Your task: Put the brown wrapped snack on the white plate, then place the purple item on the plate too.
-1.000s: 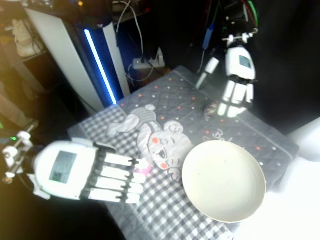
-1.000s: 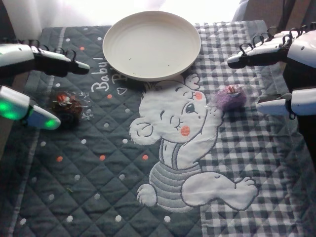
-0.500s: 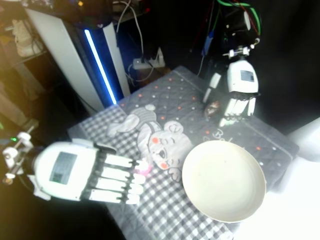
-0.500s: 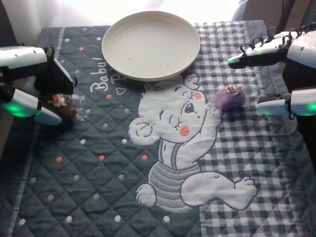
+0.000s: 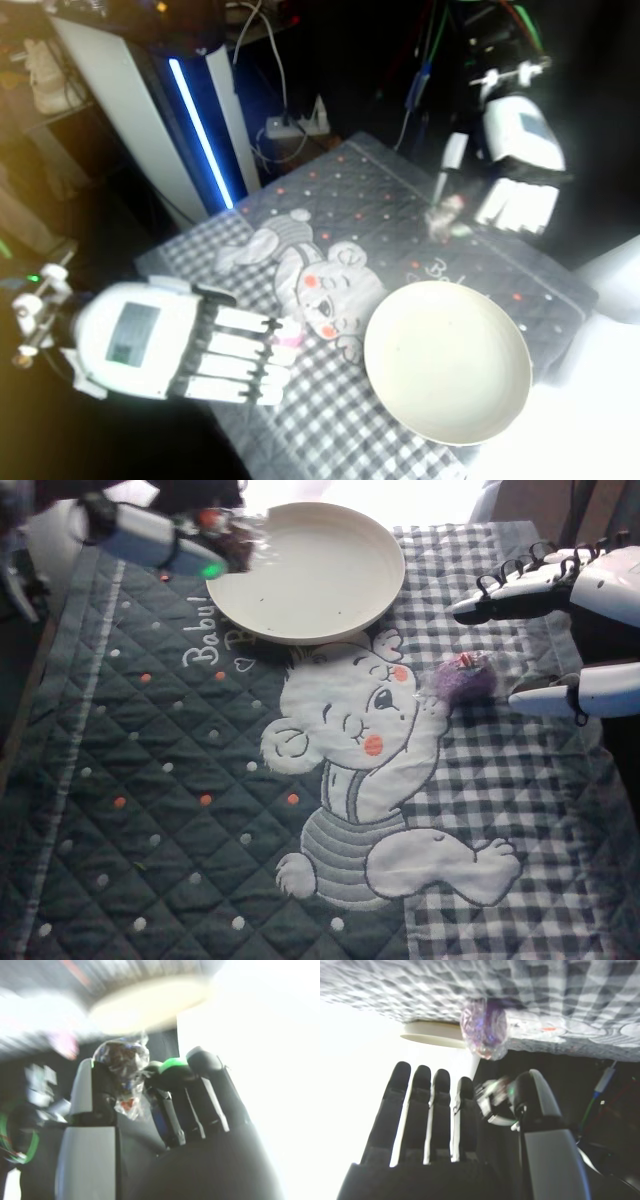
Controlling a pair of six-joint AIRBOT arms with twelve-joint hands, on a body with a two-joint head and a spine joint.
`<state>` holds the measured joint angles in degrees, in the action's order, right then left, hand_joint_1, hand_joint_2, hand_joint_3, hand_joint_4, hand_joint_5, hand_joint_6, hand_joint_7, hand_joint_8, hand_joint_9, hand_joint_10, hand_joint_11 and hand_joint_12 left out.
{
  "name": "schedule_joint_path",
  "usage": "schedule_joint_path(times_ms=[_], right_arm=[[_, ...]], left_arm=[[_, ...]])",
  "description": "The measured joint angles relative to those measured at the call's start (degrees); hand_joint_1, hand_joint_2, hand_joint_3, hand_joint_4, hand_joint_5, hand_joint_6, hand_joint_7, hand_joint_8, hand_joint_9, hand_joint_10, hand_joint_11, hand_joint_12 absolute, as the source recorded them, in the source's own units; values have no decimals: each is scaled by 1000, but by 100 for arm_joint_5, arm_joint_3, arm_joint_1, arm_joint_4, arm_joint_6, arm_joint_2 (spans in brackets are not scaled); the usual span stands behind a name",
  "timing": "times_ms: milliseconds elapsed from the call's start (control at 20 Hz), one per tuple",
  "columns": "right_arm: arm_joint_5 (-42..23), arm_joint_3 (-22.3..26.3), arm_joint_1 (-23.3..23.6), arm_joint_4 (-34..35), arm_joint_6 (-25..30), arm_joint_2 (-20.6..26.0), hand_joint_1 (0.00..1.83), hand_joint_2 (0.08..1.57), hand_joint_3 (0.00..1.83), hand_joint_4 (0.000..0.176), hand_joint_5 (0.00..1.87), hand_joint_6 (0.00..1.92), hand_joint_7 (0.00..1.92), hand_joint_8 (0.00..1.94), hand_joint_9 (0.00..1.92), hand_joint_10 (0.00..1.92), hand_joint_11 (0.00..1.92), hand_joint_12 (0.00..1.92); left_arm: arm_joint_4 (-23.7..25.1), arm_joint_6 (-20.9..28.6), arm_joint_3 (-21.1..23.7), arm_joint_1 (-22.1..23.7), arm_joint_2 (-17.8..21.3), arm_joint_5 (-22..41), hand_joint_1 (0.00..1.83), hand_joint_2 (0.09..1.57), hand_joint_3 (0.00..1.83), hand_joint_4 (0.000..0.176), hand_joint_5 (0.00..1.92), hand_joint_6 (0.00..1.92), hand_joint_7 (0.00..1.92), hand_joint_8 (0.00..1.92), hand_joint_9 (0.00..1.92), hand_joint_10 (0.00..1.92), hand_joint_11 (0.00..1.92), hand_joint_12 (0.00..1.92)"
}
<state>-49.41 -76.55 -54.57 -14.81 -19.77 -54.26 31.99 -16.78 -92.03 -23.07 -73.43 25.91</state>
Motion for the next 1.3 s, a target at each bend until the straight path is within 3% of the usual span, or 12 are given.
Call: schedule_joint_path(times_ms=[50, 100, 150, 350, 500, 650, 750, 800, 900, 1100, 1200, 1300], right_arm=[[20, -28, 0, 2, 2, -31, 779, 1108, 0, 68, 453, 0, 458, 1, 431, 0, 75, 775], [20, -46, 0, 2, 22, -44, 803, 1109, 0, 59, 452, 0, 453, 0, 425, 0, 42, 828], [-55, -76, 0, 35, 87, -98, 859, 1108, 0, 59, 447, 0, 446, 0, 422, 0, 118, 734], [-157, -118, 4, 4, 133, -245, 895, 1116, 1, 40, 446, 0, 455, 0, 408, 3, 187, 497], [-131, -131, 155, -52, 146, -278, 846, 1089, 0, 52, 442, 2, 447, 3, 388, 4, 173, 452], [-125, -232, 581, -205, 149, -361, 808, 1042, 1, 78, 450, 0, 461, 0, 404, 0, 93, 679], [-114, -302, 610, -262, 151, -474, 880, 1020, 2, 64, 488, 0, 456, 0, 411, 0, 47, 799], [39, -310, 605, -339, 151, -531, 836, 1009, 3, 96, 495, 0, 449, 0, 433, 1, 47, 913], [236, -343, 605, -461, 151, -575, 828, 1004, 1, 112, 492, 0, 456, 4, 462, 11, 92, 942], [737, -457, 605, -605, 151, -581, 958, 974, 0, 64, 491, 0, 486, 0, 471, 0, 80, 986], [997, -492, 605, -713, 162, -581, 1140, 969, 0, 49, 485, 5, 494, 9, 468, 9, 60, 949], [1073, -503, 605, -697, 166, -581, 1097, 1004, 1, 35, 547, 2, 588, 7, 604, 29, 244, 991]], left_arm=[[52, 2, -234, 70, -236, -227, 1087, 1029, 0, 127, 1165, 660, 939, 1031, 835, 1484, 612, 1775], [111, 0, -439, 133, -424, -415, 938, 968, 0, 0, 1029, 286, 1018, 602, 859, 1117, 535, 1617], [195, -11, -767, 264, -688, -780, 759, 885, 0, 5, 846, 25, 1025, 115, 863, 576, 464, 1349], [238, -4, -962, 192, -883, -1141, 682, 838, 0, 50, 583, 0, 920, 15, 626, 1067, 418, 1589], [188, 251, -743, -72, -678, -1040, 779, 828, 0, 79, 458, 1, 749, 0, 578, 590, 251, 1176], [-138, 271, -61, -363, 20, -549, 672, 867, 0, 125, 351, 0, 628, 0, 573, 538, 246, 1474], [-503, 146, 470, -721, 564, -68, 694, 870, 0, 100, 383, 1, 644, 3, 354, 1032, 150, 1668], [-660, 11, 769, -905, 848, 98, 727, 876, 0, 102, 376, 1, 588, 0, 274, 834, 13, 1519], [-966, -101, 1117, -1169, 1165, 446, 731, 873, 0, 97, 392, 1, 585, 1, 302, 691, 2, 1479], [-1311, -122, 1510, -1567, 1484, 1202, 815, 880, 0, 11, 478, 3, 625, 11, 479, 449, 30, 1352], [-1401, -131, 1596, -1742, 1532, 1329, 800, 859, 0, 36, 501, 0, 700, 8, 586, 545, 141, 1476], [-1491, -149, 1646, -1838, 1585, 1399, 806, 865, 1, 24, 537, 5, 742, 15, 617, 594, 278, 1444]])
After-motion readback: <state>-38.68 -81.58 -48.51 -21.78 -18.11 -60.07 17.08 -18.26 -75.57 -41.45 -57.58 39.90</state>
